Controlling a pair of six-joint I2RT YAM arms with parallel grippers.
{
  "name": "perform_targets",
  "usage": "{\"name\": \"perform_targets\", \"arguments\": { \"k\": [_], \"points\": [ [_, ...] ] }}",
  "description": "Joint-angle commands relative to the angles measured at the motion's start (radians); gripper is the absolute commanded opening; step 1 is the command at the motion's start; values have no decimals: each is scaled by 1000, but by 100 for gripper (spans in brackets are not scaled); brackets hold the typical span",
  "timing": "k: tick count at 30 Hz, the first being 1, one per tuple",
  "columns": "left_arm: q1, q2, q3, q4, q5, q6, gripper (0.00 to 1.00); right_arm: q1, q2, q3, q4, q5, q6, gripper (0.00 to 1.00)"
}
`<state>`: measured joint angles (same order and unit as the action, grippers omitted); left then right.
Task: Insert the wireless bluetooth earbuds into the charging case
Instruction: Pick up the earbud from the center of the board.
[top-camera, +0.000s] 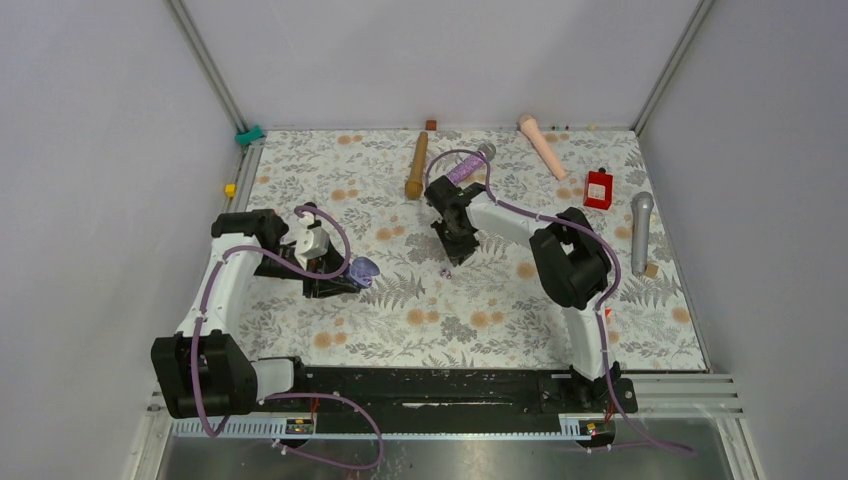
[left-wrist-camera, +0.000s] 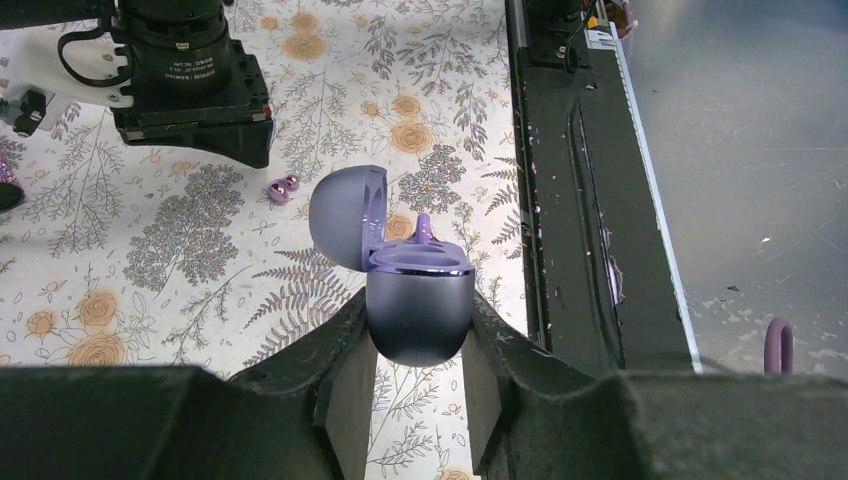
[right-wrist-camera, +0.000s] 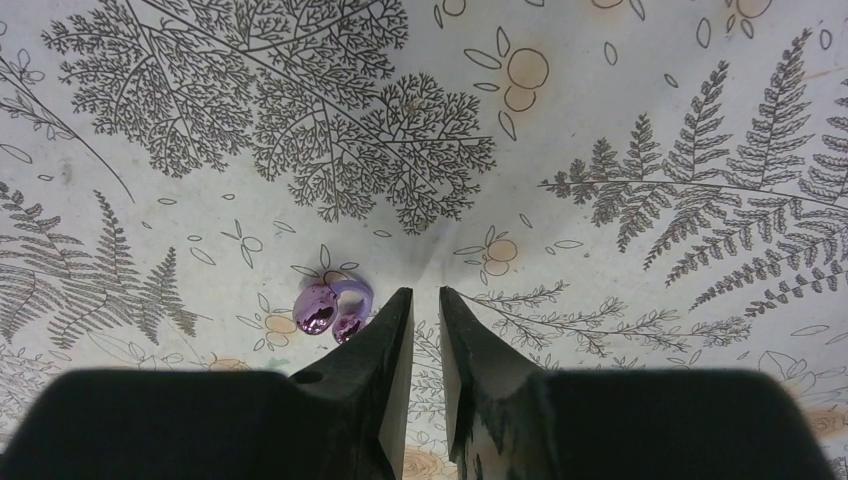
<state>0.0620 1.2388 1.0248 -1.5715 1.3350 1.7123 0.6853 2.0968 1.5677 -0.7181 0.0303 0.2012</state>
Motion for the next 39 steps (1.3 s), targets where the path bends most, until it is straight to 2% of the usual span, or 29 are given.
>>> {"name": "perform_targets", "arguments": {
  "k": [1, 24, 30, 35, 39],
  "points": [
    [7, -10, 3, -40, 30, 38, 0, -1, -17, -7, -28, -47, 0, 22],
    [6, -8, 7, -39, 28, 36, 0, 85, -34, -41, -14, -99, 24, 21],
    [7, -9, 6, -39, 31, 35, 0, 83, -103, -20, -38, -116, -20, 21],
    [7, -12, 6, -40, 31, 35, 0, 77, -200, -91, 26, -171, 1, 20],
    [7, -16, 6, -39, 31, 35, 0, 27, -238, -178, 122, -241, 74, 18]
  ]
}}
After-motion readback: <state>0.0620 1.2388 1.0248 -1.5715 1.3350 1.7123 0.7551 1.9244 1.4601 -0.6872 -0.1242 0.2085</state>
